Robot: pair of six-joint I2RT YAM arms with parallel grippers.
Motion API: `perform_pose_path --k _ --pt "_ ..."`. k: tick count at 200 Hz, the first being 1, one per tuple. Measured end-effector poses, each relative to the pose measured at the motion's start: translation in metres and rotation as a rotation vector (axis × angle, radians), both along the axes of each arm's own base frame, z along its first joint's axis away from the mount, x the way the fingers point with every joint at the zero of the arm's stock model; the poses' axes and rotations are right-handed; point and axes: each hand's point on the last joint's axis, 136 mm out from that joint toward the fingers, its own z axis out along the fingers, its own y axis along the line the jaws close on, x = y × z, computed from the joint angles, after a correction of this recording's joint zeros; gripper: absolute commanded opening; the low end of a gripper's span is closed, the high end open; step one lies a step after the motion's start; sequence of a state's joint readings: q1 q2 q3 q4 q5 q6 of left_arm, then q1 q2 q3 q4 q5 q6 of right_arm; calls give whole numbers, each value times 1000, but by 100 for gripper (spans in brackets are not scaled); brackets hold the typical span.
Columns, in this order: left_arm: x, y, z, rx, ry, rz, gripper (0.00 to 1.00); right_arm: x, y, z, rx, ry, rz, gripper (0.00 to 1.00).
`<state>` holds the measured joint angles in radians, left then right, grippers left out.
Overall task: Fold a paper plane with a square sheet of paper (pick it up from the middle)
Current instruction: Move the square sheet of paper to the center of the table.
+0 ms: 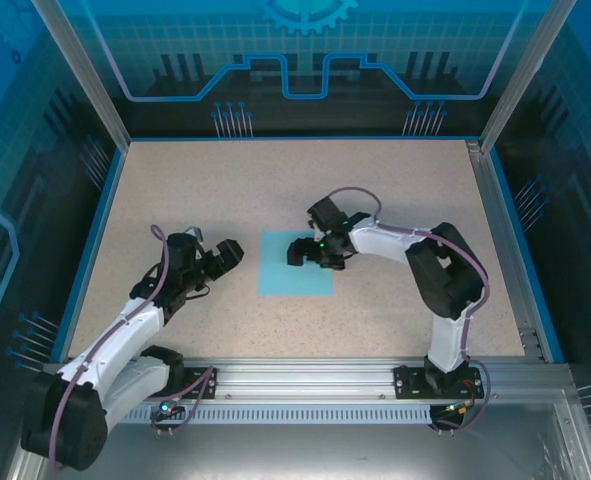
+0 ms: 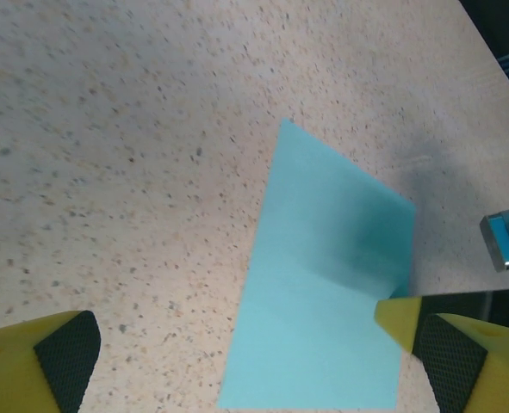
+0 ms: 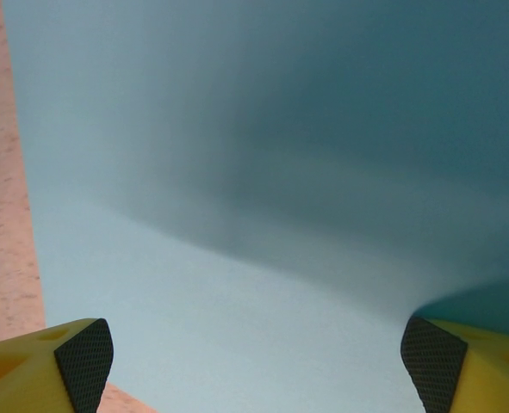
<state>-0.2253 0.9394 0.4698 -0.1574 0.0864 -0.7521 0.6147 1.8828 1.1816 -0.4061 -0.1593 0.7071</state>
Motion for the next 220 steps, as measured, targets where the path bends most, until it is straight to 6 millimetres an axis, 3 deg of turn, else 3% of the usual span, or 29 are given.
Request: perform_pose_path --k 22,42,96,121,182,220 --pt "3 -10 -3 -34 9 -44 99 3 -28 0 -25 1 -20 93" --pt "4 -19 -7 -46 17 -84 99 3 -39 3 -49 -4 -9 93" --pt "7 -39 -11 -33 32 -177 99 7 -21 23 -64 -60 42 91" --pt "11 -40 -10 -21 30 -191 99 6 -11 20 -80 -69 62 91" --pt "19 -48 -6 -6 22 -238 99 -5 -29 -1 -140 -33 94 91" --pt "18 -56 -3 -1 9 -274 99 -1 -41 -5 -139 -26 118 90"
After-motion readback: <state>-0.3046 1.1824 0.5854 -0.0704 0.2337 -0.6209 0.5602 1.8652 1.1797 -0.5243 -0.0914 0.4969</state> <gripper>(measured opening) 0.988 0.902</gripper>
